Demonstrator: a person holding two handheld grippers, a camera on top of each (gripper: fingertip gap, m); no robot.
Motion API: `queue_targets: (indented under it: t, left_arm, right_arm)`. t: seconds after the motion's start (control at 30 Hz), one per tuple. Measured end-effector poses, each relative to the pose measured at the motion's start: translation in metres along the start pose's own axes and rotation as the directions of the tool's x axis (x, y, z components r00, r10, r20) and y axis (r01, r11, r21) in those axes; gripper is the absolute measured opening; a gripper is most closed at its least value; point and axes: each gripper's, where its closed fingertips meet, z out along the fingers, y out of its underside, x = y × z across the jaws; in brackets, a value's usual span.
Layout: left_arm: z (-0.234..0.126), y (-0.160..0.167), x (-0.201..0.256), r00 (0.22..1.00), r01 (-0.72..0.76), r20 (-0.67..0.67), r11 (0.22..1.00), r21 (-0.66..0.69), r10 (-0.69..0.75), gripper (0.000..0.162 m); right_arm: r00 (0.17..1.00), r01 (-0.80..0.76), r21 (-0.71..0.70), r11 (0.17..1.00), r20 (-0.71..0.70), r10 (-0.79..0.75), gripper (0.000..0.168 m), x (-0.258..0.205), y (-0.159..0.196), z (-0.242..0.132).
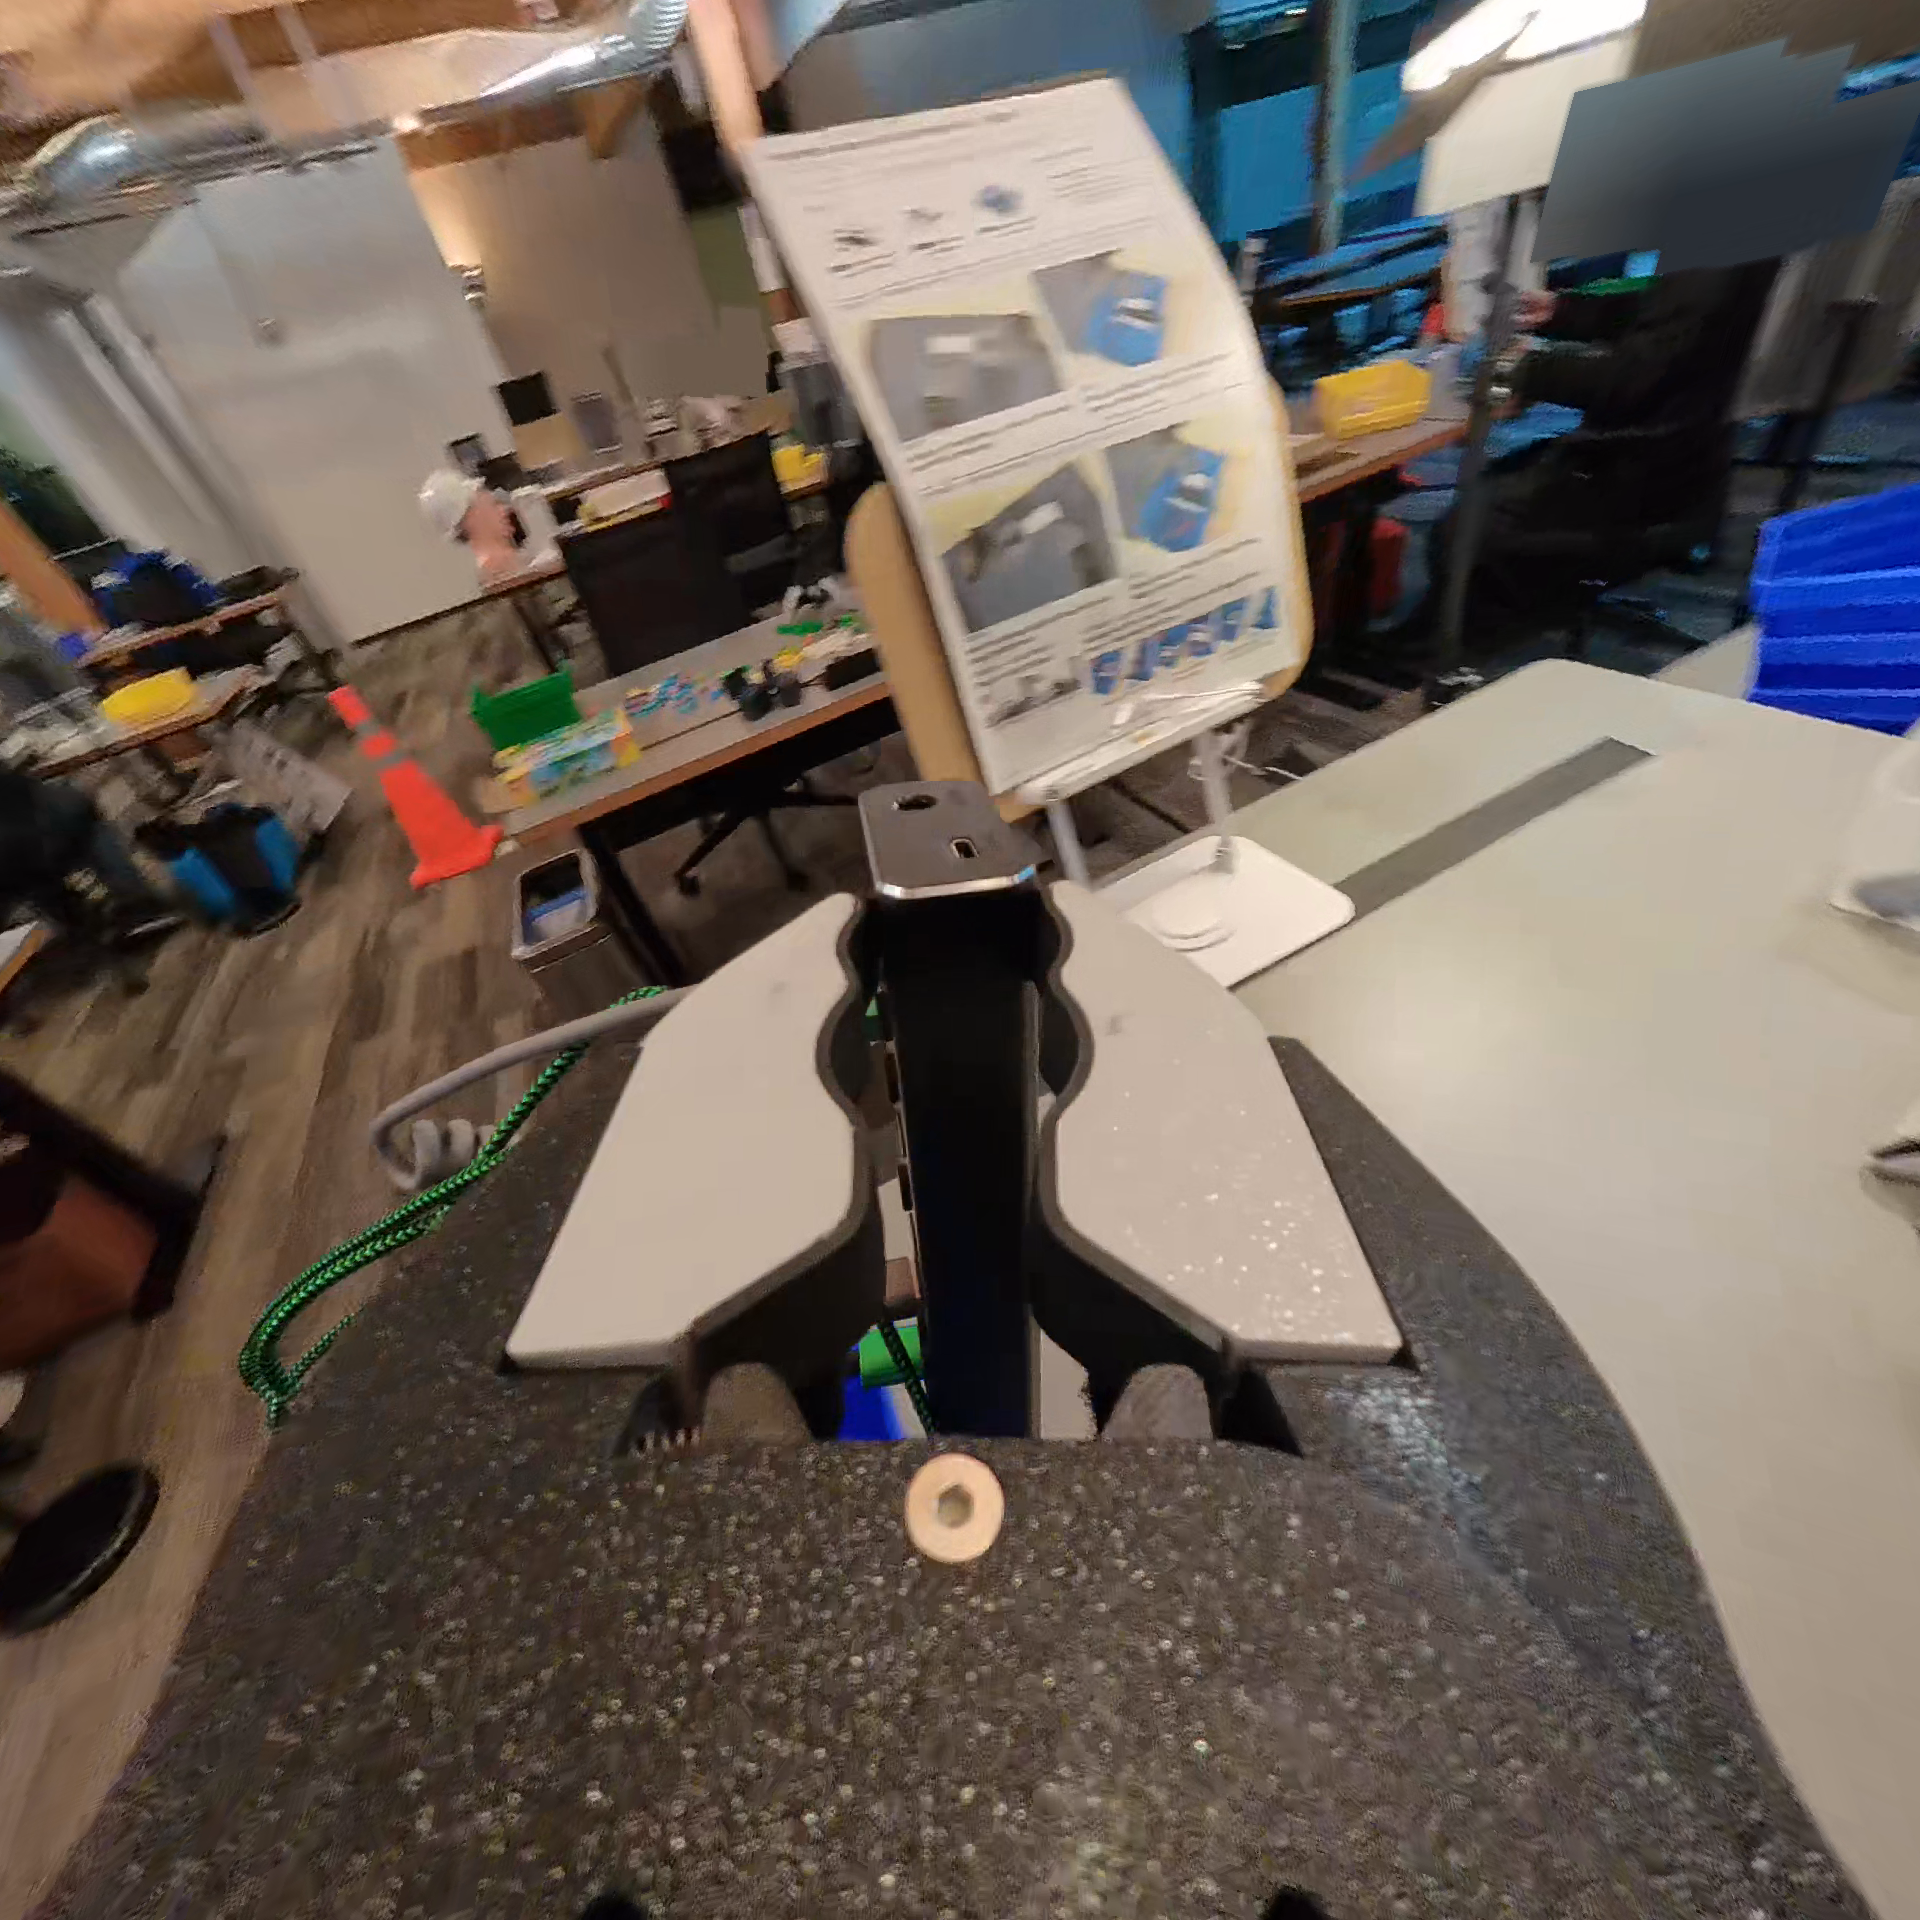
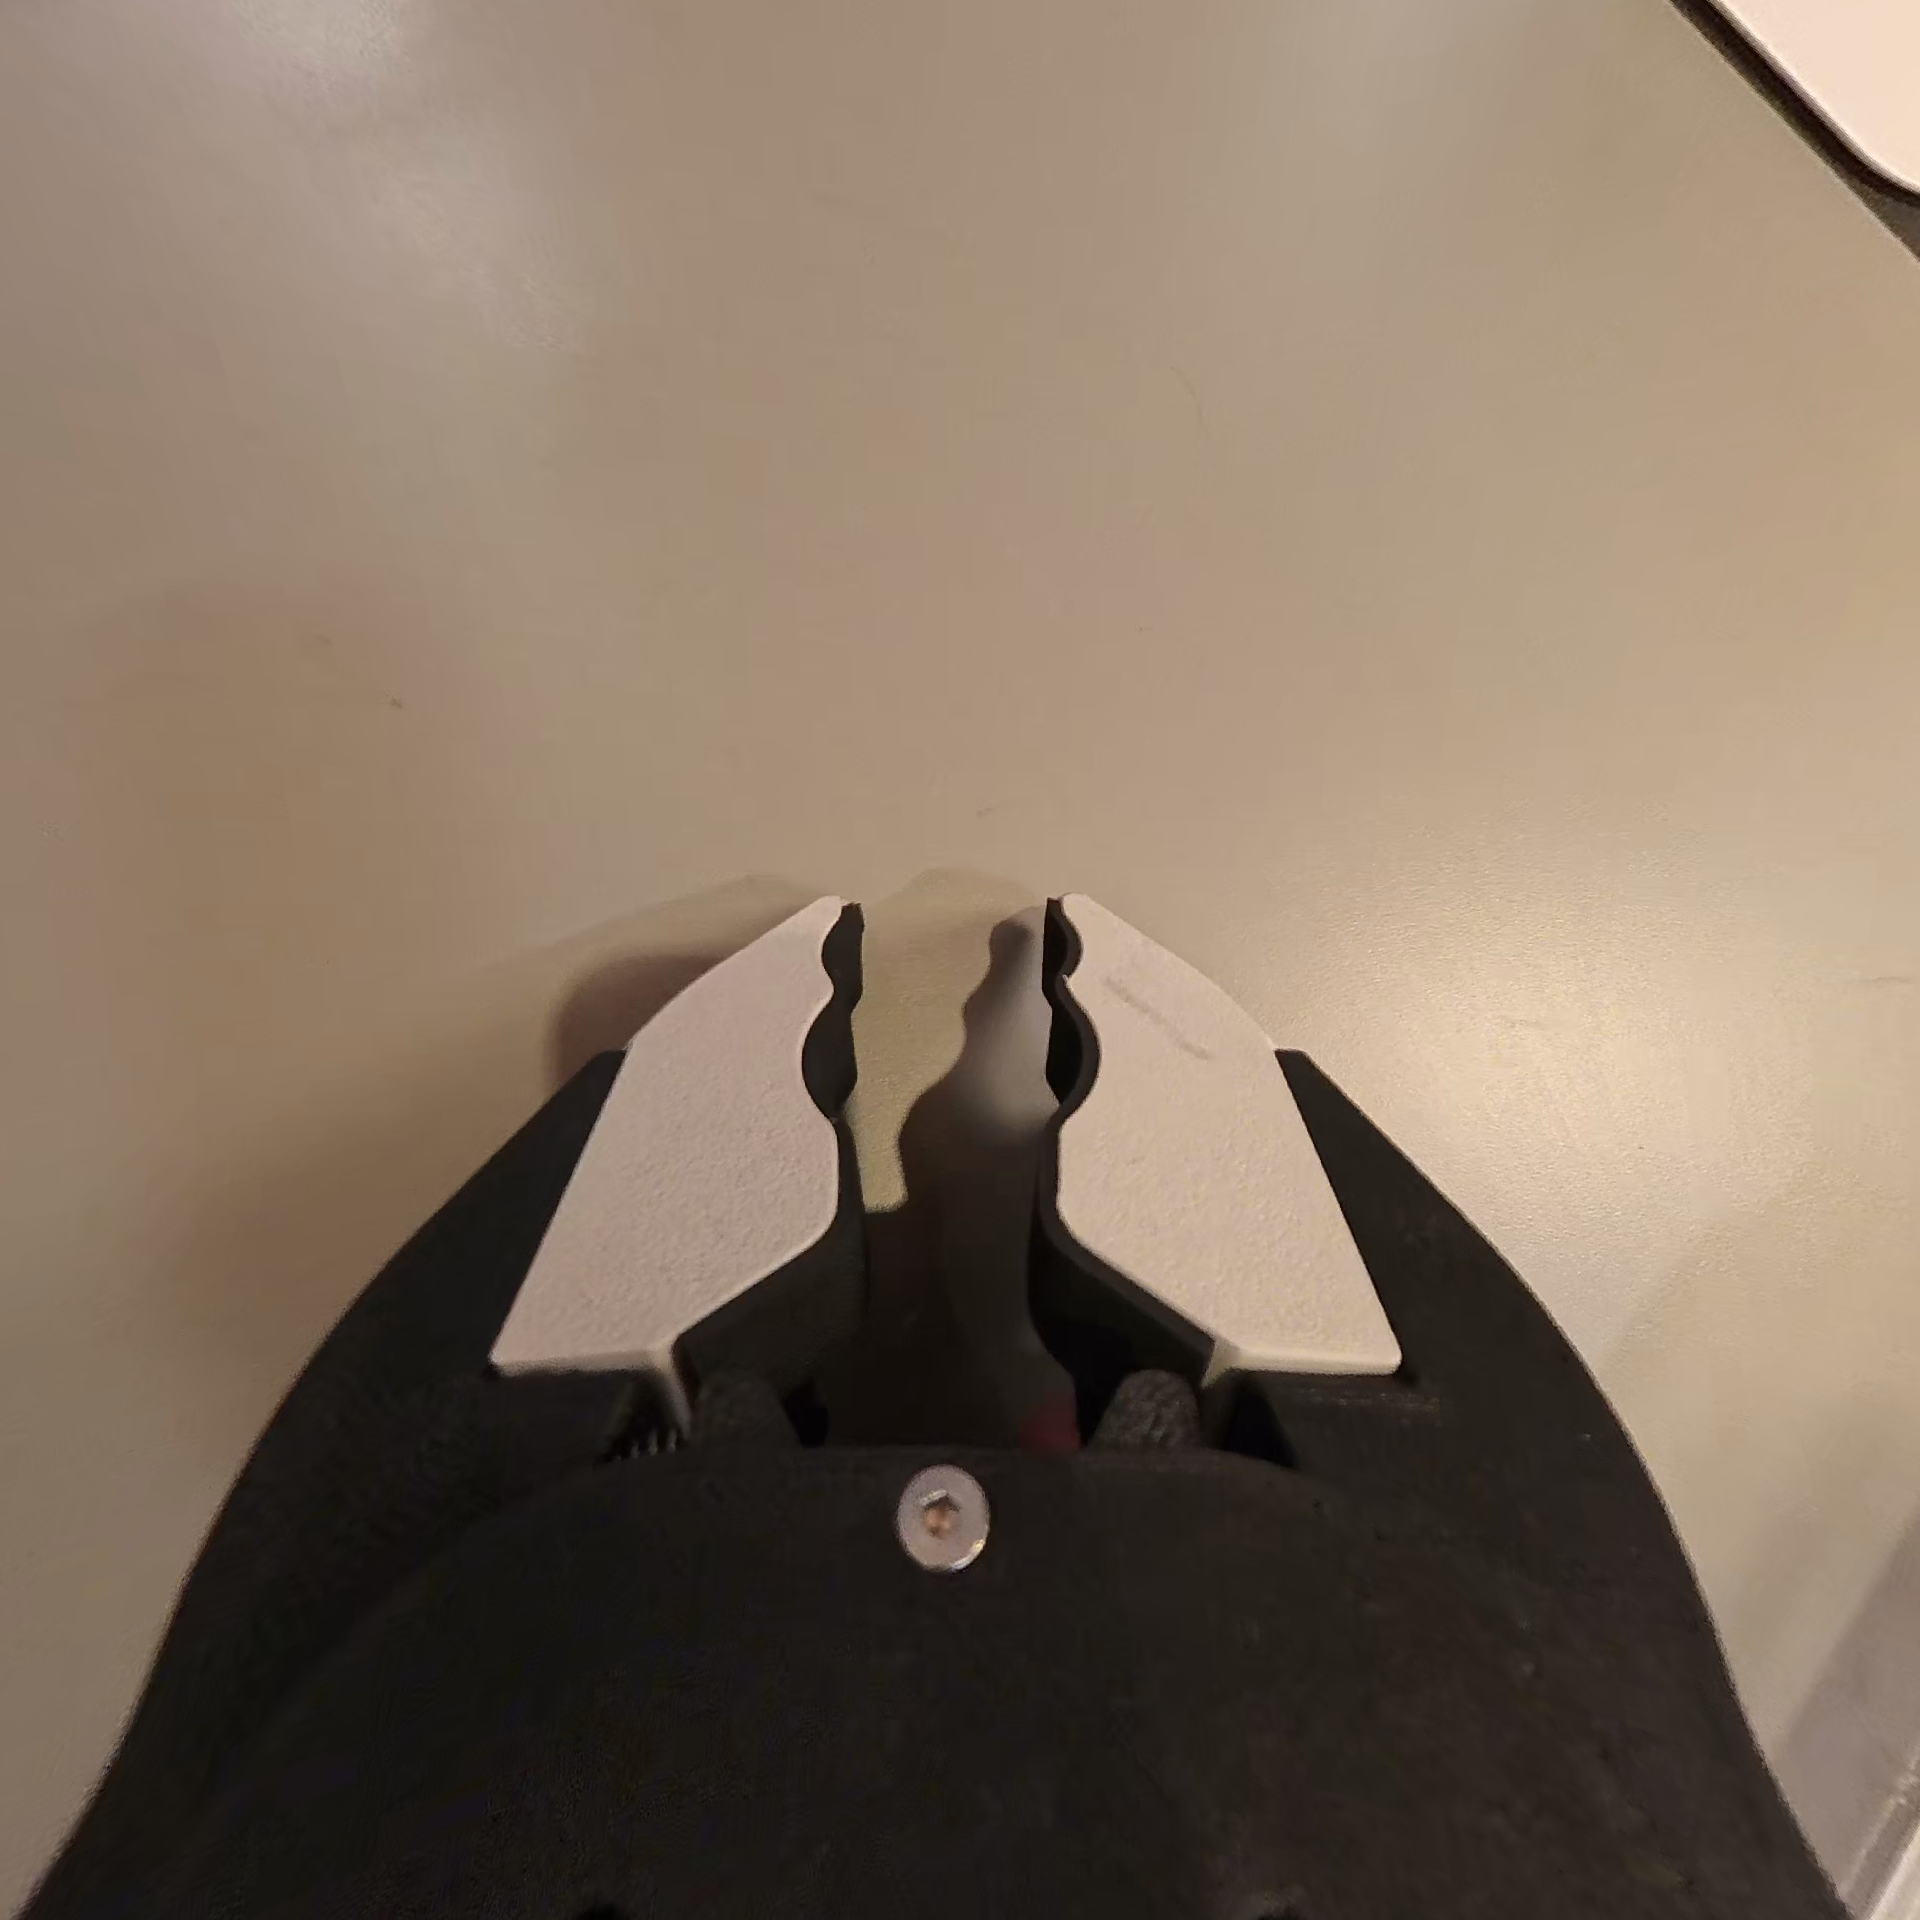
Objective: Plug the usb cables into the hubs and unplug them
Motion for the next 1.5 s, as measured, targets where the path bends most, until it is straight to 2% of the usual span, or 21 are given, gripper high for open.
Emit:
queue_targets:
  t: [0.17,0.27,0.37,0.47,0.57,0.67,0.77,0.9,1.13,1.3,1.4,1.5]
  left_arm:
    - [0.038,0.023,0.087,0.968,0.014,-0.252,0.999,0.035,-0.005,0.027]
    - [0.066,0.048,0.140,0.916,0.053,-0.401,0.998,0.042,-0.032,0.028]
    - [0.093,0.078,0.192,0.872,0.013,-0.490,0.999,0.032,0.005,0.027]
    - [0.113,0.103,0.236,0.843,-0.066,-0.533,0.997,0.034,0.074,0.028]
    - [0.121,0.121,0.272,0.823,-0.190,-0.528,0.978,0.090,0.209,0.027]
    - [0.120,0.139,0.301,0.787,-0.320,-0.509,0.936,0.145,0.348,0.027]
    - [0.111,0.152,0.328,0.740,-0.403,-0.498,0.891,0.209,0.452,0.027]
    - [0.096,0.166,0.356,0.657,-0.540,-0.431,0.786,0.303,0.618,0.027]
    - [0.070,0.203,0.394,0.402,-0.742,-0.315,0.507,0.438,0.860,0.027]
    - [0.063,0.223,0.405,0.252,-0.803,-0.263,0.353,0.481,0.931,0.027]
    - [0.060,0.233,0.409,0.174,-0.815,-0.251,0.282,0.507,0.952,0.027]
    - [0.058,0.246,0.414,0.059,-0.832,-0.226,0.173,0.528,0.972,0.027]
  right_arm:
    - [1.000,0.000,0.005,1.000,-0.001,0.000,0.033,0.000,0.000,-0.001]
    - [1.000,-0.010,0.013,1.000,0.000,0.010,0.034,0.001,-0.001,-0.001]
    - [1.000,-0.027,0.027,0.999,0.000,0.027,0.034,0.003,-0.002,-0.003]
    - [0.999,-0.038,0.028,0.999,-0.013,0.038,0.034,0.007,0.000,-0.005]
    - [0.998,-0.058,0.048,0.997,-0.020,0.059,0.034,0.012,0.000,-0.009]
    - [0.997,-0.076,0.076,0.994,-0.016,0.077,0.034,0.015,-0.003,-0.012]
    - [0.999,-0.020,0.151,0.988,-0.043,0.027,0.034,0.016,-0.014,-0.017]
    - [0.994,0.104,0.274,0.956,-0.067,-0.089,0.035,0.003,-0.035,-0.023]
    - [0.992,0.107,0.348,0.931,0.029,-0.125,0.036,-0.018,-0.048,-0.027]
    - [0.975,0.152,0.387,0.910,0.092,-0.202,0.036,-0.037,-0.057,-0.034]
    - [0.959,0.236,0.412,0.880,0.049,-0.281,0.036,-0.042,-0.064,-0.038]
    - [0.938,0.304,0.396,0.866,0.035,-0.345,0.035,-0.049,-0.064,-0.036]
